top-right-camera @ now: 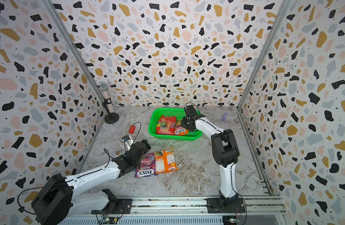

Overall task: Put the candies in the basket
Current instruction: Place the candy in the basket.

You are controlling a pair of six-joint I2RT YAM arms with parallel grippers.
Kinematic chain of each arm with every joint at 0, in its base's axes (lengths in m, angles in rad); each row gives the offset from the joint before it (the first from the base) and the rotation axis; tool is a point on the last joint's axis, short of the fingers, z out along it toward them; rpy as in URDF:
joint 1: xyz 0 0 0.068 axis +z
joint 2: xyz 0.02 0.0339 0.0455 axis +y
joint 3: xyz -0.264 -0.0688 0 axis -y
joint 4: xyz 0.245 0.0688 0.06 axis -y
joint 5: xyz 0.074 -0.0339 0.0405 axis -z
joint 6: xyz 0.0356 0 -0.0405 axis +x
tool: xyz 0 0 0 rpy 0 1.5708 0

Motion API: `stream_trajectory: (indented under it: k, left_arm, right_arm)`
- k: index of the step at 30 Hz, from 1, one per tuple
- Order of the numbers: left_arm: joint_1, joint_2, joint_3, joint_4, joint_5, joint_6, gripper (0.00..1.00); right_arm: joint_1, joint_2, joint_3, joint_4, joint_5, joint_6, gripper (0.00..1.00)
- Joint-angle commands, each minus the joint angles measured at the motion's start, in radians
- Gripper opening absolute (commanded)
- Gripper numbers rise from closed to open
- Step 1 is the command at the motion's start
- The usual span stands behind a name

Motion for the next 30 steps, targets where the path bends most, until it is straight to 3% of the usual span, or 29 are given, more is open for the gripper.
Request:
stream_trajectory:
  k: [1, 10, 16, 22, 30]
  left_arm:
    - [0.006, 0.000, 0.021, -0.002, 0.002, 0.007, 1.00]
    - [0.009, 0.001, 0.025, -0.002, 0.006, 0.009, 1.00]
    - [0.010, -0.026, 0.016, -0.002, 0.009, 0.007, 1.00]
    - [0.010, -0.027, 0.017, -0.002, 0.009, 0.016, 1.00]
    - [0.010, -0.038, 0.030, 0.000, 0.033, 0.090, 1.00]
  right_arm:
    - [-0.006, -0.019, -0.004, 0.012, -0.032, 0.004, 0.00]
    - [-0.006, -0.061, 0.013, -0.011, -0.016, -0.037, 0.04]
    - [-0.006, -0.062, 0.006, -0.027, -0.022, -0.044, 0.19]
    - [-0.006, -0.081, 0.012, -0.061, -0.022, -0.076, 0.43]
    - [-0.006, -0.187, 0.035, -0.125, 0.076, -0.151, 0.58]
